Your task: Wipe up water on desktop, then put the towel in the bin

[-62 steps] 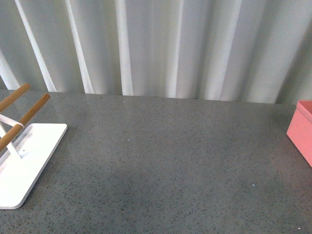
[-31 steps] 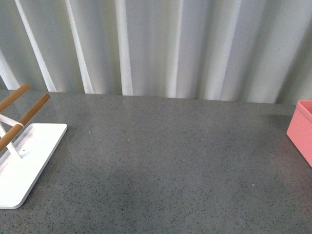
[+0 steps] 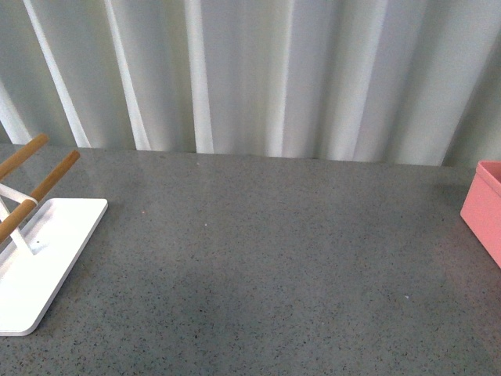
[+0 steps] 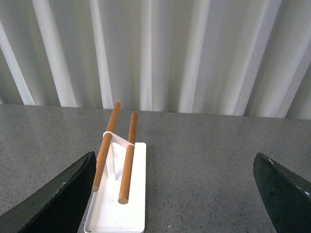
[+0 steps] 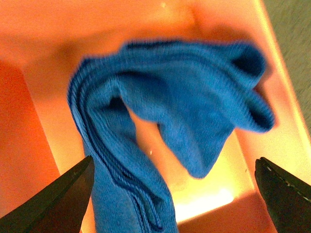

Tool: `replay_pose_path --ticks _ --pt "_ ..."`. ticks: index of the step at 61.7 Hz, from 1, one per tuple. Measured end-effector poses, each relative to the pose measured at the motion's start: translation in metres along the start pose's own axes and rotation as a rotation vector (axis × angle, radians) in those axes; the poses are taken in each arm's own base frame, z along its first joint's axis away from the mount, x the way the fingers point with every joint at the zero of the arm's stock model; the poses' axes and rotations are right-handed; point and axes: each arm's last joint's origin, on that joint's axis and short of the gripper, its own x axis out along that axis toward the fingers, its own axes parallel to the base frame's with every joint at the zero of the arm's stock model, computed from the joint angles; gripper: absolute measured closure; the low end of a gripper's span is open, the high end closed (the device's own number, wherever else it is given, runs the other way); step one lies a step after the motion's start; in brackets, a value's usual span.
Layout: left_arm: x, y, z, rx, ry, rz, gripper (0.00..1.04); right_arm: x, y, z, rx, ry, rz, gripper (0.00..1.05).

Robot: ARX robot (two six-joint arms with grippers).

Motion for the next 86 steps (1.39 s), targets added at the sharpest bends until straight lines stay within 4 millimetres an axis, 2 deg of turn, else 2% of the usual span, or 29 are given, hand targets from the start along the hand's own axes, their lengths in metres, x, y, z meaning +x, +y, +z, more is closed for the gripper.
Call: replay_pose_path --ticks 7,12,16,21,24,30,34,42,49,59,69,73,79,86 --pt "0.0 0.0 0.0 0.0 0.0 0.0 0.07 -0.035 0.004 0.02 -0.013 -0.151 0.046 0.07" --pt "0.0 0.0 0.0 0.0 0.0 0.0 0.07 -0.077 0.01 0.032 -0.06 -0.322 0.07 0.07" --pt "0.0 0.0 0.0 0.0 0.0 0.0 0.07 -0.113 0.018 0.031 -0.107 -0.449 0.109 0.07" --pt "0.0 0.0 0.0 0.0 0.0 0.0 0.07 -0.151 0.027 0.02 -0.158 -0.573 0.152 0.07" --pt "0.0 0.0 0.0 0.0 0.0 0.0 0.07 -0.176 0.033 0.006 -0.193 -0.646 0.195 0.07" --pt "0.0 0.0 0.0 0.0 0.0 0.0 0.07 -0.207 0.042 -0.025 -0.255 -0.738 0.263 0.07" --pt "0.0 0.0 0.0 0.0 0.0 0.0 0.07 -0.22 0.045 -0.048 -0.285 -0.775 0.293 0.07" --pt "0.0 0.0 0.0 0.0 0.0 0.0 0.07 -0.224 0.046 -0.085 -0.319 -0.807 0.299 0.07" --pt "0.0 0.0 0.0 0.0 0.0 0.0 0.07 -0.211 0.044 -0.109 -0.326 -0.777 0.309 0.07" --pt "0.0 0.0 0.0 0.0 0.0 0.0 0.07 -0.198 0.051 -0.142 -0.185 -0.992 0.316 0.36" --pt "0.0 0.0 0.0 0.0 0.001 0.0 0.07 -0.187 0.063 -0.178 -0.152 -0.984 0.349 0.68" --pt "0.0 0.0 0.0 0.0 0.001 0.0 0.07 -0.184 0.065 -0.187 -0.147 -0.978 0.348 0.79" --pt "0.0 0.0 0.0 0.0 0.001 0.0 0.07 -0.18 0.069 -0.202 -0.145 -0.981 0.349 1.0" --pt "0.0 0.0 0.0 0.0 0.001 0.0 0.07 -0.178 0.071 -0.214 -0.145 -0.984 0.352 1.01"
